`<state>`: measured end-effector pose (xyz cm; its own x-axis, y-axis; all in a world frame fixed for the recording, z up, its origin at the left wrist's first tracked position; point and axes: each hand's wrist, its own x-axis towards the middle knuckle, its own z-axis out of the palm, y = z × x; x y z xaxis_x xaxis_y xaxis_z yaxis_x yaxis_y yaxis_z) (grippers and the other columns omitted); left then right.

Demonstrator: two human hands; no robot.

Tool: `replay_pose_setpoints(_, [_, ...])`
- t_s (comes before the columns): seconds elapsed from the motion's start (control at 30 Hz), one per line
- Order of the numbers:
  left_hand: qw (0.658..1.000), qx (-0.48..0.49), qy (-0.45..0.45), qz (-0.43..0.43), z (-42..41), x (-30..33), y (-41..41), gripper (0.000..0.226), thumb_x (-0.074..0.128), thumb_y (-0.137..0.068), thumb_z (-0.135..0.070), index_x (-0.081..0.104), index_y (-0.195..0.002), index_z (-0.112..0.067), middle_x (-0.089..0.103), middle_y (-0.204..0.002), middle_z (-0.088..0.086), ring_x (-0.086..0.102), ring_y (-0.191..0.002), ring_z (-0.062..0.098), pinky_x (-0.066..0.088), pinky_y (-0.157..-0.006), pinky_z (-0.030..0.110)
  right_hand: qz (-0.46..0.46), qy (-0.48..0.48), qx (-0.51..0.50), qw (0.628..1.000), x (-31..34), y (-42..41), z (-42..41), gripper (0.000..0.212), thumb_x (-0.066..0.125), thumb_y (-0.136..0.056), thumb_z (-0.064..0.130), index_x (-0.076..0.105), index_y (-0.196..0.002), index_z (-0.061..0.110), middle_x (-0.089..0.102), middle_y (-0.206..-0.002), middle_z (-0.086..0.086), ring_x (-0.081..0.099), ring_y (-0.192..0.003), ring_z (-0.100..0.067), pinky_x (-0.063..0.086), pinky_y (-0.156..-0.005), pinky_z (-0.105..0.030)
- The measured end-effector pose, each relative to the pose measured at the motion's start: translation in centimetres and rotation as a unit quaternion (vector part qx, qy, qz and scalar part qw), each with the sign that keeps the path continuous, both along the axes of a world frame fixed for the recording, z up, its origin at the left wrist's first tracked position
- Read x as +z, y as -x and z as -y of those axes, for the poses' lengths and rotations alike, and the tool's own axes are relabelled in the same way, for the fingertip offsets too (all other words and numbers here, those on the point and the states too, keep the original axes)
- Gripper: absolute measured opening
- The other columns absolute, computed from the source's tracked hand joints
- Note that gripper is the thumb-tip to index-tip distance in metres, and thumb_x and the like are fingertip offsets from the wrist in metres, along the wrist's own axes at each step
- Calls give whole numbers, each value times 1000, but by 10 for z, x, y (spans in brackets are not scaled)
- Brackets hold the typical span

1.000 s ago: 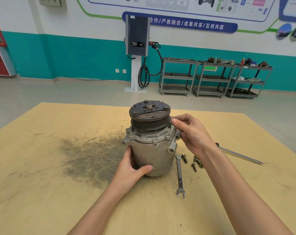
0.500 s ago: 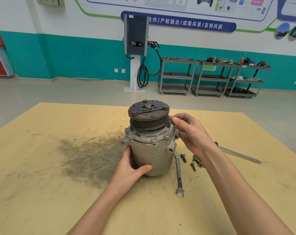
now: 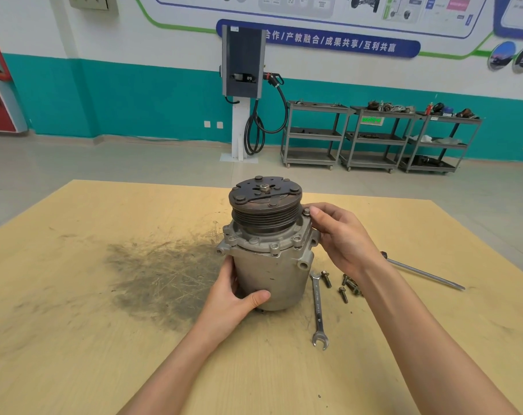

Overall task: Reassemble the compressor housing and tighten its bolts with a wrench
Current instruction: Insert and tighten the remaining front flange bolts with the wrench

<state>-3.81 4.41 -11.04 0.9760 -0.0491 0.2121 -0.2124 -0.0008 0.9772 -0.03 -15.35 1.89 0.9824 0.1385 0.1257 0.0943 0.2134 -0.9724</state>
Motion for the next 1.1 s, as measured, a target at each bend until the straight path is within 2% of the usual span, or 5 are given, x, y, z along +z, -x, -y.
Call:
replay_pose_setpoints(0.17, [1000,-1,2,2,0,0,0,90,86,-56,-47,41,-134,-38,49,-141,-25,47,-131,-11,40,-105,12,-8,9,-43,999,3,-3,-3,8,61,-90,0,57,-86,6,69,-90,-13,67,-74,-18,50,-55,-23])
replay_pose_setpoints(0.6, [1000,-5,-3,1,-1,-2,-1,93,88,-55,-51,41,-134,-38,49,-142,-24,48,-132,-9,40,-106,13,-14,9,-28,999,2,-4,-1,4,59,-92,3,58,-90,7,68,-93,-12,66,-79,-18,51,-61,-26])
replay_pose_setpoints(0.77, [1000,-6,-5,-2,-2,-1,-1,114,89,-48,-70,36,-142,-33,48,-144,-22,47,-134,-7,39,-108,14,-9,15,-7,1000,1,-1,1,13,51,-97,6,63,-91,6,70,-90,-9,64,-77,-15,47,-63,-27])
replay_pose_setpoints(1.0, [1000,-10,-9,-7,-3,0,0,128,89,-48,-69,32,-152,-20,48,-149,-15,45,-138,-1,37,-115,25,-13,0,-19,1000,3,-2,-1,4,57,-93,4,60,-90,6,68,-91,-11,67,-74,-14,51,-56,-24])
replay_pose_setpoints(1.1, [1000,-9,-13,-11,-3,2,1,129,89,-48,-70,31,-153,-21,47,-149,-17,45,-137,-3,37,-114,23,-5,0,5,1000,1,-1,1,15,51,-97,6,66,-95,4,72,-89,-8,67,-74,-12,52,-57,-23])
